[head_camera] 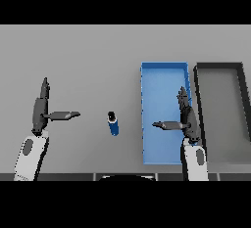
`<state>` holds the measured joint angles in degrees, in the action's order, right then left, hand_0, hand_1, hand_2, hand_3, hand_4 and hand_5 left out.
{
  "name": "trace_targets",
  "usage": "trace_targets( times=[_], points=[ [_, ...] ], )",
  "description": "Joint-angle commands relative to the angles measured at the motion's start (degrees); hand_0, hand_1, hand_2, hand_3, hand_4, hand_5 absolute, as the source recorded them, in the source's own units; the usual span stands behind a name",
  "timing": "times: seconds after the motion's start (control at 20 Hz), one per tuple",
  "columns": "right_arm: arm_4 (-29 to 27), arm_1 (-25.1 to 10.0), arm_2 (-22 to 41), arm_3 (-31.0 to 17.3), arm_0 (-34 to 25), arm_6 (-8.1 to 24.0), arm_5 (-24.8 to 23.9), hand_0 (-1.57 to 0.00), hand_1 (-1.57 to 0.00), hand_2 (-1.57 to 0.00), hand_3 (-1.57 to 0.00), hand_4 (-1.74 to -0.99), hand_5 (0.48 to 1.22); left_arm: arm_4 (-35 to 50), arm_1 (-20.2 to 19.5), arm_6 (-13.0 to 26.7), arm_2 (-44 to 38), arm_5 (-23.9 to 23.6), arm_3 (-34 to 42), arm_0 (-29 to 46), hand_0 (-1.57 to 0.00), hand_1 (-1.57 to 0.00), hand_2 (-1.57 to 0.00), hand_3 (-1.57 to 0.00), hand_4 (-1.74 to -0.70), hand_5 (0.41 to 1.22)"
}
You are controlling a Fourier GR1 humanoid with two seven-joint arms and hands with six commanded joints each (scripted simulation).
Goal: Pick up the blue pipe and place it into the blue bin.
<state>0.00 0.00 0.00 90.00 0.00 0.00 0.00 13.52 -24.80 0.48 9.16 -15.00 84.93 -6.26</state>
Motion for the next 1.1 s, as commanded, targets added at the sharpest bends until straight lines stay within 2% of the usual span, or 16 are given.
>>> trace_targets(
  times=[0.0, 0.25, 0.3, 0.35, 0.4, 0.55, 0.7, 0.8, 0.85, 1.0, 1.05],
  points=[
    [-0.1, -0.1, -0.1, 0.1, 0.1, -0.1, 0.1, 0.00, 0.00, 0.00, 0.00, -1.210, 0.594, -0.1, 0.1, -0.3, 0.1, -0.1, 0.2, 0.1, 0.00, 0.00, 0.00, 0.00, -0.97, 0.594],
    [-1.3, -1.7, -1.1, 0.5, 1.0, -0.6, 1.3, 0.00, 0.00, 0.00, 0.00, -1.210, 0.594, -1.0, 1.2, 0.3, 1.2, -1.1, 1.0, -0.3, 0.00, 0.00, 0.00, 0.00, -0.97, 0.594],
    [3.2, -5.7, 1.1, 2.2, 1.6, -3.3, 2.6, 0.00, 0.00, 0.00, 0.00, -1.210, 0.594, -1.3, -3.0, -2.0, 3.4, 5.8, 1.3, 0.1, 0.00, 0.00, 0.00, 0.00, -0.97, 0.594],
    [6.0, -8.2, 2.4, 3.8, 3.0, -5.6, 3.3, 0.00, 0.00, 0.00, 0.00, -1.206, 0.592, -1.2, -5.7, -3.8, 4.2, 9.9, 1.6, 0.6, 0.00, 0.00, 0.00, 0.00, -0.97, 0.595],
    [8.1, -9.3, 3.7, 4.9, 4.0, -6.2, 3.7, 0.00, 0.00, 0.00, 0.00, -1.198, 0.589, -0.7, -7.7, -4.1, 4.6, 13.1, 1.4, 0.2, 0.00, 0.00, 0.00, 0.00, -0.97, 0.596],
    [10.3, -10.5, 5.0, 6.0, 4.7, -5.7, 4.0, 0.00, 0.00, 0.00, 0.00, -1.190, 0.586, -1.2, -9.4, -5.9, 5.8, 16.4, 1.7, 1.1, 0.00, 0.00, 0.00, 0.00, -0.97, 0.597],
    [11.7, -10.1, 6.1, 6.6, 5.1, -5.1, 3.7, 0.00, 0.00, 0.00, 0.00, -1.182, 0.583, -0.9, -10.4, -7.5, 6.8, 18.6, 3.7, 2.4, 0.00, 0.00, 0.00, 0.00, -0.97, 0.590],
    [10.2, -10.7, 5.2, 7.0, 4.7, -4.1, 4.3, 0.00, 0.00, 0.00, 0.00, -1.187, 0.579, -0.3, -12.0, -8.3, 8.0, 21.3, 6.4, 3.8, 0.00, 0.00, 0.00, 0.00, -0.98, 0.583],
    [10.0, -10.4, 5.3, 7.2, 4.8, -4.2, 4.3, 0.00, 0.00, 0.00, 0.00, -1.194, 0.579, -0.3, -12.8, -8.3, 9.0, 22.5, 8.5, 4.9, 0.00, 0.00, 0.00, 0.00, -0.98, 0.578],
    [9.5, -10.1, 5.3, 6.8, 4.6, -3.7, 4.6, 0.00, 0.00, 0.00, 0.00, -1.214, 0.581, -1.9, -13.6, -3.4, 13.1, 24.0, 13.4, 5.5, 0.00, 0.00, 0.00, 0.00, -1.00, 0.530],
    [9.0, -9.7, 5.3, 6.6, 3.5, -3.3, 4.7, 0.00, 0.00, 0.00, 0.00, -1.225, 0.580, -2.3, -13.7, -0.6, 14.3, 24.6, 14.2, 5.2, 0.00, 0.00, 0.00, 0.00, -1.02, 0.512]
  ],
)
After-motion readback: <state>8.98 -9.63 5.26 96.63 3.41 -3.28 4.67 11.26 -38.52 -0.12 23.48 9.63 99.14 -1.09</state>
